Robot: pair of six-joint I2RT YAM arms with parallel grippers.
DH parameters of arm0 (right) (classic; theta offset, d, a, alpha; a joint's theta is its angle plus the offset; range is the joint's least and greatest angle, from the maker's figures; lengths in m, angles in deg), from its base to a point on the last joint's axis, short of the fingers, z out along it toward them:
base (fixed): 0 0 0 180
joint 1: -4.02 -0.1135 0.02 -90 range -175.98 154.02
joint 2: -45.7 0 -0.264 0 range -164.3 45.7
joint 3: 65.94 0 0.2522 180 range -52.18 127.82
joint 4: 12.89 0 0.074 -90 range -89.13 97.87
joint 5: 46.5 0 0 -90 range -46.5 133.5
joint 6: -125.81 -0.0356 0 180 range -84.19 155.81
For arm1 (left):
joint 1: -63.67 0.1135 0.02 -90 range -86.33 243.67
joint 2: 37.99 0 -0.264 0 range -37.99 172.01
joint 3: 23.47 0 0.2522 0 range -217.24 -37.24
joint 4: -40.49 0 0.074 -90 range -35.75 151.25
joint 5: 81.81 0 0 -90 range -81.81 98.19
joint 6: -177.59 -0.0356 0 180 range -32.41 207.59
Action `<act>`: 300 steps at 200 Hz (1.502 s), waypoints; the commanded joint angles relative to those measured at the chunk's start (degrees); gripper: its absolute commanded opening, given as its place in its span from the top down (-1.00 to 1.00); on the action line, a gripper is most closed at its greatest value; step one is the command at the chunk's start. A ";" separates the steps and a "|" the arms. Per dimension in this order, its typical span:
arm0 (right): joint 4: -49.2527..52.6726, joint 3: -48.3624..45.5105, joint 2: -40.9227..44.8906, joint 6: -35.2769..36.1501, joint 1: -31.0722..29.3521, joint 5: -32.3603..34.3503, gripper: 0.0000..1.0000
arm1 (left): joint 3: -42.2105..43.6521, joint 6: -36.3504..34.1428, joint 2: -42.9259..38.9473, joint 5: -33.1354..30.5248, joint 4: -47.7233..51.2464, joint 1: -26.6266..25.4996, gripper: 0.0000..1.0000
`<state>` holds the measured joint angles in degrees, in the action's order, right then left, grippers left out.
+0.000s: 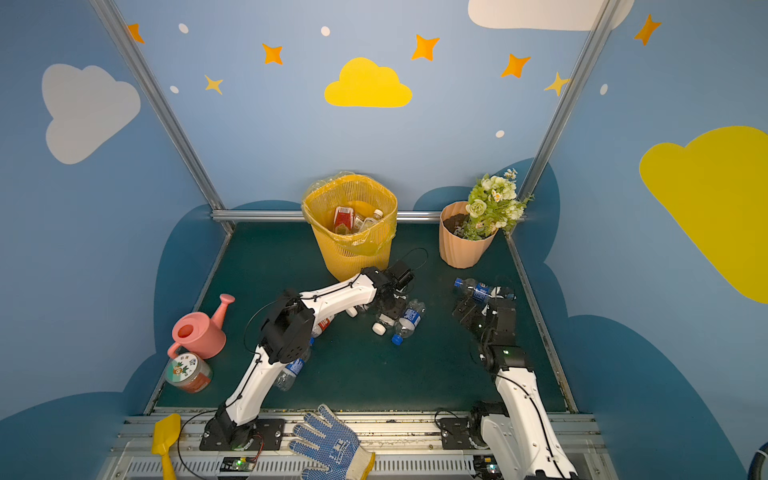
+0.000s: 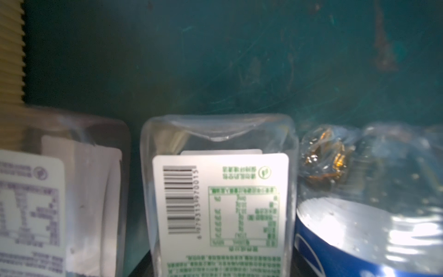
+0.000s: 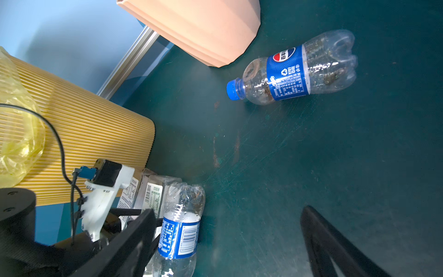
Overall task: Throw the plastic bottles in the bin
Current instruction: 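Grasp the flat clear green-label bottle with the left gripper, then lift the green-label bottle with the left gripper and drop it into the bin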
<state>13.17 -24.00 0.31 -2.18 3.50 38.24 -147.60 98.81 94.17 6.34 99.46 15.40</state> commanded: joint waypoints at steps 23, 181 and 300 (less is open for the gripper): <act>-0.30 -0.64 0.82 -0.74 0.25 -0.47 -0.84 | 1.89 0.89 -10.85 1.69 -4.17 -0.04 -0.08; -6.64 1.96 -7.01 -3.00 0.33 -7.90 -0.84 | 35.54 -32.87 -64.53 -11.95 -66.55 -3.45 -0.04; -3.80 2.45 -2.32 -2.26 0.16 -6.42 -0.84 | 16.06 -7.58 -41.19 -1.74 -40.59 17.48 -1.00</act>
<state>8.36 -22.25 -4.17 -5.48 3.55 30.39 -127.56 85.48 51.13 0.00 47.64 33.04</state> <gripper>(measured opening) 0.922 0.914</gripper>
